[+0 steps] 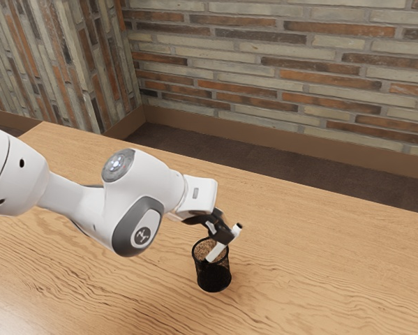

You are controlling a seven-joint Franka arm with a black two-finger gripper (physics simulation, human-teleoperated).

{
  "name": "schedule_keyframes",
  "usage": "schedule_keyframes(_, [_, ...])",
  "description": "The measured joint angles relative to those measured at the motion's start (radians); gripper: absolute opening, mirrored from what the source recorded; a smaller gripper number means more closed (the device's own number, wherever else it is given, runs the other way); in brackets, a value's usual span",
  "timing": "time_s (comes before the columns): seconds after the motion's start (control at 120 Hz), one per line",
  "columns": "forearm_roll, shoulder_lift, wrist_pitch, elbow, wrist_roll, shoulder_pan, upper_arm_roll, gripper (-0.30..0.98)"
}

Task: Put the marker into the pen holder.

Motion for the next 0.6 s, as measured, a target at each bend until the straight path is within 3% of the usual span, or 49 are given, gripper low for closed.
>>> schedule_keyframes(0.308, [0.0,-0.015,-0.033,0.024,-0.001,-0.005,0.008,0.64])
schedule_keyframes(0.392, [0.002,-0.01,-0.259,0.228,-0.01,-0.061,0.102,0.65])
schedule_keyframes(0.517, [0.114,0.082,-0.725,0.692,-0.073,-0.038,0.266,0.67])
schedule_keyframes(0.6, [0.154,0.089,-0.98,0.838,-0.115,-0.041,0.421,0.67])
